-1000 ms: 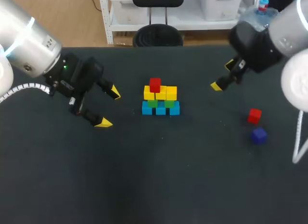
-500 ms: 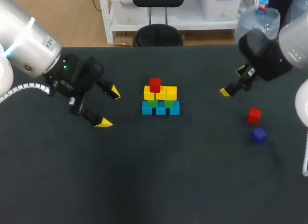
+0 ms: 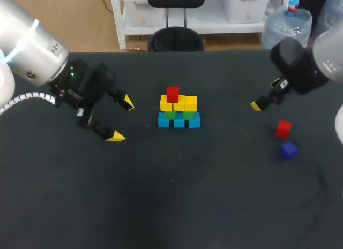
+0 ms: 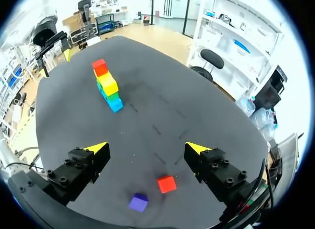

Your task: Place the blue cubes, place green cubes on the blue cubes, place the yellow cubes on the green cubes, then place the red cubes on the yellow cubes, and place purple cube on the red cubes.

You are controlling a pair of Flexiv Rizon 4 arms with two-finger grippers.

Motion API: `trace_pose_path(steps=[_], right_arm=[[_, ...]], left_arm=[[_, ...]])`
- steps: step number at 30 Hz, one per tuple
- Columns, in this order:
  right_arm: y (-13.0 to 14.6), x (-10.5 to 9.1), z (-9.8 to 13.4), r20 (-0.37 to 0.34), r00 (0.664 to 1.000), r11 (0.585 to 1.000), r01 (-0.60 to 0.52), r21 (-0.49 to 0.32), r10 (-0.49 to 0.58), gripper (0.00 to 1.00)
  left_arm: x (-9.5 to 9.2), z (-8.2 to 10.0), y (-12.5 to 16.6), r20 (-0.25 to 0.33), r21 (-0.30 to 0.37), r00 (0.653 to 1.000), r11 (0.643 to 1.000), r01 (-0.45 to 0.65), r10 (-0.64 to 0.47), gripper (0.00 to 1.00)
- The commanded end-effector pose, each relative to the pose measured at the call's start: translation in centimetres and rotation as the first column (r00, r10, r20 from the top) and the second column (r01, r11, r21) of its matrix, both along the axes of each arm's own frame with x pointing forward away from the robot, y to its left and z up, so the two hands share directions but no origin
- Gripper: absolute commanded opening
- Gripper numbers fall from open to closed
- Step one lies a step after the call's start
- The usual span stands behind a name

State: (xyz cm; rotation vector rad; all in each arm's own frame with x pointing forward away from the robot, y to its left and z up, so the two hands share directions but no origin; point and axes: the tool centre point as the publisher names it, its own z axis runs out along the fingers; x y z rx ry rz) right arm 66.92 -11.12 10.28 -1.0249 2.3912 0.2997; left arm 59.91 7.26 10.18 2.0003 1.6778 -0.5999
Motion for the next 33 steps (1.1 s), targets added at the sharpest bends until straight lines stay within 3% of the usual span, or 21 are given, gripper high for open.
trace_pose_path(steps=[1,14,33], right_arm=[[-0.3,-0.3,-0.1,0.023,0.999,1.000,0.025,-0.015,-0.024,1.00],[-1.6,-0.5,-0.7,0.037,0.997,0.997,0.068,-0.033,-0.066,1.00],[-3.8,-1.7,-1.6,0.002,0.995,0.993,0.104,-0.057,-0.104,1.00]], left_arm=[[0.0,0.0,0.0,0.001,0.001,1.000,1.000,0.001,-0.001,1.00],[0.0,0.0,0.0,0.001,0.001,1.000,1.000,0.001,-0.001,1.00],[0.0,0.0,0.0,0.001,0.001,1.000,1.000,0.001,-0.001,1.00]])
